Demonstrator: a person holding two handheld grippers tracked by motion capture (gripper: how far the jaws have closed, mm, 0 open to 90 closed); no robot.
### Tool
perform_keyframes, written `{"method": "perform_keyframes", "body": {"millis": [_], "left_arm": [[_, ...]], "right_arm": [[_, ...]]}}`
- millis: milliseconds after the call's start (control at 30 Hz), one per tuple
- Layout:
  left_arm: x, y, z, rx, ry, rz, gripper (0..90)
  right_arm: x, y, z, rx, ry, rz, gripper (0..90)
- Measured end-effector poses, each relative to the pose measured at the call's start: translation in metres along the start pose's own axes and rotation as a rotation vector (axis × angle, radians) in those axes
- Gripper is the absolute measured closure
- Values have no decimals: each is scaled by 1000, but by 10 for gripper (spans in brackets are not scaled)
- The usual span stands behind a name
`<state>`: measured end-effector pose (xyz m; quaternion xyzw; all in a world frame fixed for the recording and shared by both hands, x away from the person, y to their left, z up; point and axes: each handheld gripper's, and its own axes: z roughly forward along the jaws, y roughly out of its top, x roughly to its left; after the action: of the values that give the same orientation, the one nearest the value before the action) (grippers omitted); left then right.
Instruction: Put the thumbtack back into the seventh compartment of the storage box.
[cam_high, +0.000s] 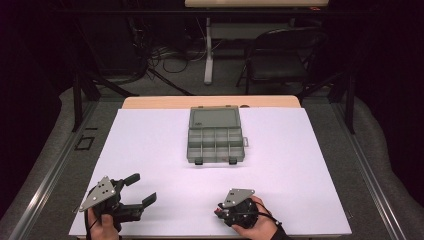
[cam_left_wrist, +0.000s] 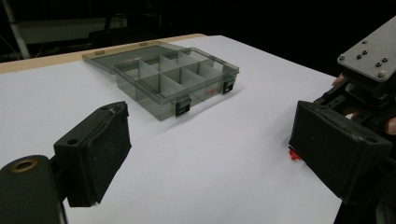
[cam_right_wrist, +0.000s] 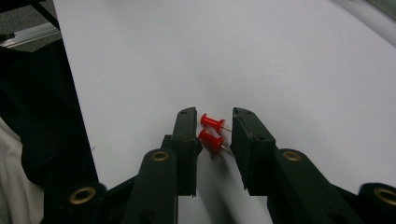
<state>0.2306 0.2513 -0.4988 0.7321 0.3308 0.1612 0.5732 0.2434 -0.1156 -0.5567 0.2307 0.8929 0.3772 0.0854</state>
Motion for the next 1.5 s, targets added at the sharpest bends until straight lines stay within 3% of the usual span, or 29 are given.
{"method": "perform_keyframes", "body": {"millis": [433,900,1500], "left_arm": [[0,0,-1,0,2,-1,121],[1,0,-1,0,4,1,121],[0,0,0,0,5,-2,121]], "right_arm": [[4,-1,0,23,17,-21,824],[3,1,-2,35,28,-15,839],[-6,13,-24,-58,9,40,839]]}}
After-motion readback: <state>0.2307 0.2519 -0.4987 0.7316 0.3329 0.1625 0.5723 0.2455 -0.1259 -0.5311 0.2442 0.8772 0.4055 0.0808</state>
